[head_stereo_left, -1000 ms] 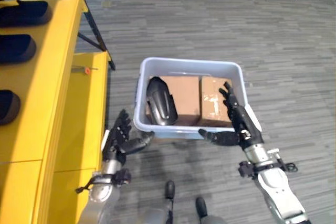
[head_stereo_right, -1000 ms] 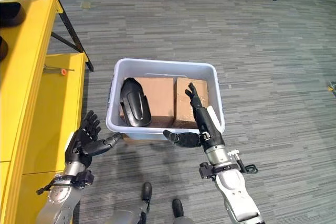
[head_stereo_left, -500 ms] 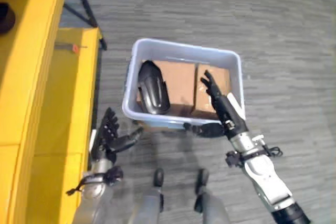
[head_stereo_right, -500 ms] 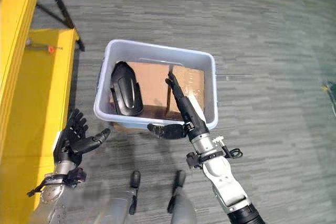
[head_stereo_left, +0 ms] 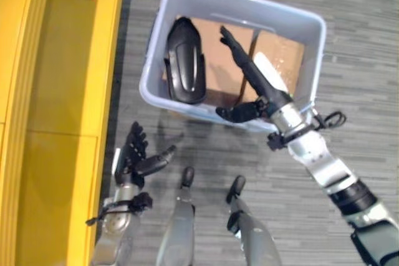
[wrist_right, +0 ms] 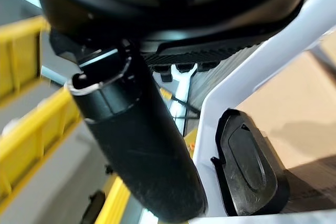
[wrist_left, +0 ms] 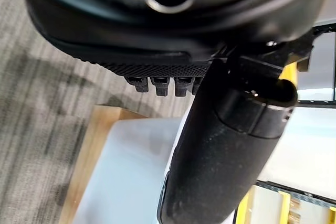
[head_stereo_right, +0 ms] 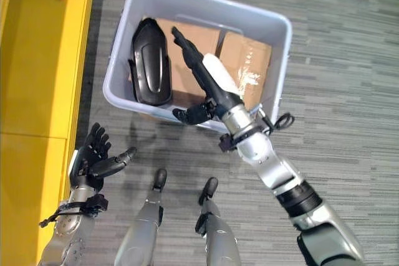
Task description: Move parts from the plastic box to the shelf.
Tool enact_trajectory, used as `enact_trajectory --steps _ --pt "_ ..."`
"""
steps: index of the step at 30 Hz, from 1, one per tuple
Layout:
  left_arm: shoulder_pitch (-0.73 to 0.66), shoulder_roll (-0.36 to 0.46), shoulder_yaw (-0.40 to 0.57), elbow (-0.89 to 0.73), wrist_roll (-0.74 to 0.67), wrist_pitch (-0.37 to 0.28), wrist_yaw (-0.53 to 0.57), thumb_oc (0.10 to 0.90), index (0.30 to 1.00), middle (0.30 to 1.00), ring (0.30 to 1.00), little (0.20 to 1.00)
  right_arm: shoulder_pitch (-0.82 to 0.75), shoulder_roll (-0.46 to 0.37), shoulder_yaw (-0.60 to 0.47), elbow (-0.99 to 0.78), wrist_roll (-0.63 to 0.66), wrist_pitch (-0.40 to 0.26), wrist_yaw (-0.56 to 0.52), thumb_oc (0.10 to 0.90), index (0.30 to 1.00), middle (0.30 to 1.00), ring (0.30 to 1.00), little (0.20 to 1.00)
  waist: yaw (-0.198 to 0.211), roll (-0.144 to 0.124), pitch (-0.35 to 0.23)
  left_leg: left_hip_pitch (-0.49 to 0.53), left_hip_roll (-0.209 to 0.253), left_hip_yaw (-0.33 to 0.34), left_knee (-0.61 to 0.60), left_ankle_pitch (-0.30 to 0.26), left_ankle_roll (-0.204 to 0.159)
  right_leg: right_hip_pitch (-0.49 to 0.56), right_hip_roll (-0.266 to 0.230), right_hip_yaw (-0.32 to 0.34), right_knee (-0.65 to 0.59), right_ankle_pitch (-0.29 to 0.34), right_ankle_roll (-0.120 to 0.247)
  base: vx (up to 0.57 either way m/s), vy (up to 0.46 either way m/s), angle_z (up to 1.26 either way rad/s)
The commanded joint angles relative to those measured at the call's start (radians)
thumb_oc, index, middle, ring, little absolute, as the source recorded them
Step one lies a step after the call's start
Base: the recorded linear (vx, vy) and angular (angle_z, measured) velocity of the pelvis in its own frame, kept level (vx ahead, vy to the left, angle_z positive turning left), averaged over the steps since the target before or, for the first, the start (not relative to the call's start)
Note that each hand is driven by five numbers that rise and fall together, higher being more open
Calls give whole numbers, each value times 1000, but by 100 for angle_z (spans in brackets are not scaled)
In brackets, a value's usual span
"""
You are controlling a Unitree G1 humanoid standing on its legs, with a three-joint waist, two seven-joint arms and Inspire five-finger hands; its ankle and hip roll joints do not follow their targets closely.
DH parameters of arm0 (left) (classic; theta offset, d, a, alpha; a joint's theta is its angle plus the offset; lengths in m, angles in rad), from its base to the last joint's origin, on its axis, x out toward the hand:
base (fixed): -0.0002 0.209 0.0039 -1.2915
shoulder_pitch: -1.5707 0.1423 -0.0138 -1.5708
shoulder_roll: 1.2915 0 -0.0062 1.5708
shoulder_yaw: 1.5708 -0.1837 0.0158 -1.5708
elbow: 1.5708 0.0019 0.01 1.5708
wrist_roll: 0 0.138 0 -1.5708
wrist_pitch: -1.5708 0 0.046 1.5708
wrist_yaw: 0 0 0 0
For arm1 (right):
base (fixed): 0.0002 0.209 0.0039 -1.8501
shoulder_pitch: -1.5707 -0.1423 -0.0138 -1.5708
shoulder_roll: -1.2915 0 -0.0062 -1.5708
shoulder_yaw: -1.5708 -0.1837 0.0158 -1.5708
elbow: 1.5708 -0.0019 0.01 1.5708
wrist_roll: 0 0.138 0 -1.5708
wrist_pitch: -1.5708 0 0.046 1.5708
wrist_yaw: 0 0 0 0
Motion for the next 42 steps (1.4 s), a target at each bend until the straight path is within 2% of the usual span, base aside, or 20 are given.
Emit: enact_trajectory --steps 1,6,8,9,10,11,12,18,23,30,36,42 --pt "35 84 17 -133 -22 -95 3 900 1000 1000 1000 1000 -143 -42 39 -54 -97 -55 -57 900 1000 1000 1000 1000 26 -10 -88 87 13 3 -56 -45 41 -83 -114 15 171 -107 97 -14 -35 11" --pt "29 105 8 -145 -31 -106 5 900 1000 1000 1000 1000 -336 -143 145 16 -227 -33 -77 900 1000 1000 1000 1000 53 -2 -65 66 15 -15 -78 -26 34 -113 -116 7 193 -116 96 -1 -20 11" --pt "27 107 7 -145 -31 -108 8 900 1000 1000 1000 1000 -366 -159 160 26 -251 -30 -81 900 1000 1000 1000 1000 58 1 -59 65 18 -19 -81 -27 32 -117 -115 6 199 -123 96 7 -17 9" --pt "25 117 7 -149 -31 -110 7 900 1000 1000 1000 1000 -442 -217 225 46 -364 -11 -75 900 1000 1000 1000 1000 71 2 -51 59 18 -27 -89 -23 30 -125 -116 5 205 -127 97 15 -18 9" --pt "23 113 8 -148 -31 -110 7 900 1000 1000 1000 1000 -450 -216 232 50 -364 -12 -78 900 1000 1000 1000 1000 68 4 -49 59 18 -28 -89 -22 30 -126 -116 4 206 -127 96 7 -26 8" --pt "19 121 8 -154 -26 -113 12 900 1000 1000 1000 1000 -512 -268 285 57 -460 -4 -84 900 1000 1000 1000 1000 77 3 -40 48 18 -35 -92 -18 27 -135 -118 0 213 -130 97 -1 -21 12" --pt "12 123 7 -151 -21 -114 15 900 1000 1000 1000 1000 -553 -295 321 61 -498 -2 -73 900 1000 1000 1000 1000 76 6 -33 41 15 -41 -90 -16 26 -143 -120 -2 221 -134 97 3 -26 14" --pt "-6 125 4 -157 -12 -115 21 900 1000 1000 1000 1000 -699 -407 417 45 -570 1 -72 900 1000 1000 1000 1000 80 2 -13 19 10 -57 -101 -5 21 -166 -126 -13 242 -144 97 14 -13 12" --pt "-13 135 -1 -159 -12 -119 19 900 1000 1000 1000 1000 -836 -470 564 101 -620 10 -62 900 1000 1000 1000 1000 85 -10 1 4 9 -65 -106 -1 18 -180 -126 -16 248 -148 97 4 -1 1" --pt "-24 137 -2 -145 -6 -127 24 900 1000 1000 1000 1000 -957 -493 752 240 -705 15 -50 900 1000 1000 1000 1000 89 -6 26 -27 1 -76 -88 -3 17 -201 -133 -19 267 -158 94 2 -2 2" --pt "-37 136 -14 -141 -5 -137 31 900 1000 1000 1000 1000 -1012 -452 827 363 -727 34 -56 900 1000 1000 1000 1000 91 -5 26 -60 -3 -78 -82 -3 15 -234 -132 -16 274 -159 92 6 5 4" --pt "-44 132 -18 -142 -8 -145 41 900 1000 1000 1000 1000 -1037 -424 855 433 -742 49 -63 900 1000 1000 1000 1000 92 -4 26 -93 -7 -83 -75 -2 13 -259 -133 -22 274 -157 93 15 -4 0"
